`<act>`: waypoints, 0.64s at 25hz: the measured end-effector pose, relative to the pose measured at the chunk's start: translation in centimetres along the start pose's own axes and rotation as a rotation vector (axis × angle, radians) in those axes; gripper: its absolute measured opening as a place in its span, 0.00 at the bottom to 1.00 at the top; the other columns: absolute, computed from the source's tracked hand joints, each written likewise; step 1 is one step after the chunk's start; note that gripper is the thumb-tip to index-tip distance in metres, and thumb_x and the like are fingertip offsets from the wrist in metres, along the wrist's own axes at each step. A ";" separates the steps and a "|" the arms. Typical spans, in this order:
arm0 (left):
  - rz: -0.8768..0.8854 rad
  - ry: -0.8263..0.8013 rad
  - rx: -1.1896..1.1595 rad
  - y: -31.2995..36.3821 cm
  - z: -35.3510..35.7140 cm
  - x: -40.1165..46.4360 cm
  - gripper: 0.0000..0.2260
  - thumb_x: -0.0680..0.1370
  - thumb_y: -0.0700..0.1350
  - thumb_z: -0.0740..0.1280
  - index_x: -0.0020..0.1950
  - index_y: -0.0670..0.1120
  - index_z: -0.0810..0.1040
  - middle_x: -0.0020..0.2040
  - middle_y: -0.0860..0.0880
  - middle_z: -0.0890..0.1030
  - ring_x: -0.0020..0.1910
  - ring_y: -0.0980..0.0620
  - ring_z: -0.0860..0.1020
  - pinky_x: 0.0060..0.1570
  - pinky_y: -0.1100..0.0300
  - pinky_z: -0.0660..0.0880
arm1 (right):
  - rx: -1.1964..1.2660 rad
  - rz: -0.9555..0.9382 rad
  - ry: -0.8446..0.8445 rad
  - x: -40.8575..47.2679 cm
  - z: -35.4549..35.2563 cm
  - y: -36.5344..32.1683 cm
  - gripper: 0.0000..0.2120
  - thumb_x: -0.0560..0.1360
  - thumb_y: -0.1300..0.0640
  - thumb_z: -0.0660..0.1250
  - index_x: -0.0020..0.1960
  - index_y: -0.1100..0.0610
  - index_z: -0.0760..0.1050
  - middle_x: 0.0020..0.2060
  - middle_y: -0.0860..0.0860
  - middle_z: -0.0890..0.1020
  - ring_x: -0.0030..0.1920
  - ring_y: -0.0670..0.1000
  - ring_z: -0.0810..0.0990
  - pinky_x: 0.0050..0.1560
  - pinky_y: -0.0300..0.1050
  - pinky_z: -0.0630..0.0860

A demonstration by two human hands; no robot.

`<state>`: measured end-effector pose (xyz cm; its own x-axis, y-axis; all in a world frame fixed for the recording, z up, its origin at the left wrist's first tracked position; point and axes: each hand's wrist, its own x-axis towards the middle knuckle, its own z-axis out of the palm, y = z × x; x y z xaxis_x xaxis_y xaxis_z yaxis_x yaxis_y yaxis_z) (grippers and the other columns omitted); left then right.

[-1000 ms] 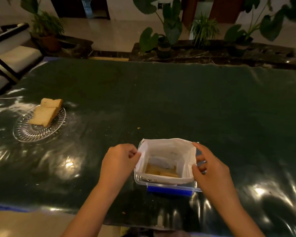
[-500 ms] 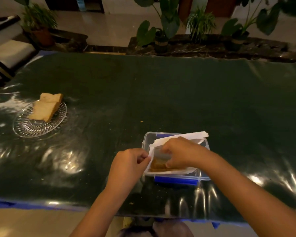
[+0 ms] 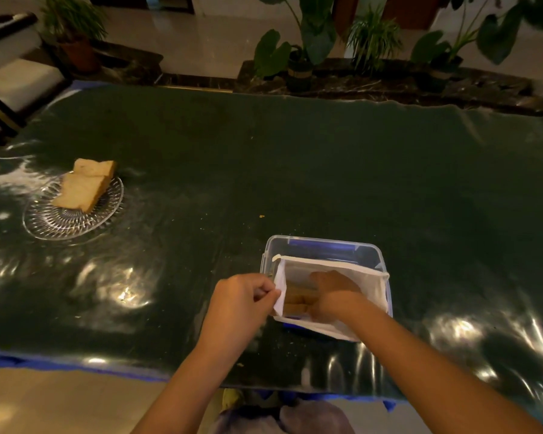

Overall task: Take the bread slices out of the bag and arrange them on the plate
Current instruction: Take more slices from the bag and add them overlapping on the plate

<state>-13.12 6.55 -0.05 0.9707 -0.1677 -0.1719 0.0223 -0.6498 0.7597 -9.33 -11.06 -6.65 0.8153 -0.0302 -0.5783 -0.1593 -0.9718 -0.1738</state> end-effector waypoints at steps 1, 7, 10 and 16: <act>-0.002 0.003 -0.001 0.0 0.0 0.0 0.04 0.73 0.46 0.69 0.38 0.52 0.81 0.32 0.55 0.82 0.35 0.65 0.79 0.36 0.73 0.73 | 0.051 0.033 0.017 0.4 0.5 -0.1 0.22 0.71 0.46 0.67 0.62 0.51 0.68 0.60 0.53 0.76 0.59 0.56 0.73 0.60 0.50 0.69; -0.078 -0.028 -0.044 0.5 -0.2 0.4 0.05 0.73 0.46 0.68 0.38 0.52 0.80 0.32 0.54 0.83 0.33 0.64 0.80 0.30 0.74 0.73 | 0.130 -0.002 0.015 1.9 1.4 0.7 0.21 0.69 0.42 0.66 0.59 0.48 0.68 0.57 0.52 0.75 0.56 0.54 0.72 0.61 0.50 0.67; -0.086 -0.030 -0.080 0.9 0.0 0.5 0.04 0.73 0.45 0.69 0.38 0.51 0.81 0.32 0.53 0.83 0.34 0.64 0.80 0.39 0.69 0.73 | 0.274 0.003 0.029 2.1 1.4 1.4 0.19 0.68 0.41 0.68 0.54 0.47 0.69 0.46 0.48 0.74 0.47 0.50 0.68 0.54 0.47 0.65; -0.068 -0.033 -0.088 1.8 -0.1 1.3 0.03 0.73 0.44 0.69 0.40 0.49 0.82 0.34 0.54 0.83 0.34 0.65 0.80 0.38 0.69 0.74 | 0.146 -0.089 0.035 2.1 -0.7 1.4 0.07 0.72 0.51 0.66 0.37 0.47 0.69 0.39 0.47 0.74 0.37 0.46 0.71 0.46 0.43 0.68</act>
<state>-11.79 5.26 1.18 0.9580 -0.1504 -0.2443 0.1103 -0.5932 0.7974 -7.48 -12.69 -7.54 0.8482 0.0442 -0.5278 -0.1624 -0.9268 -0.3386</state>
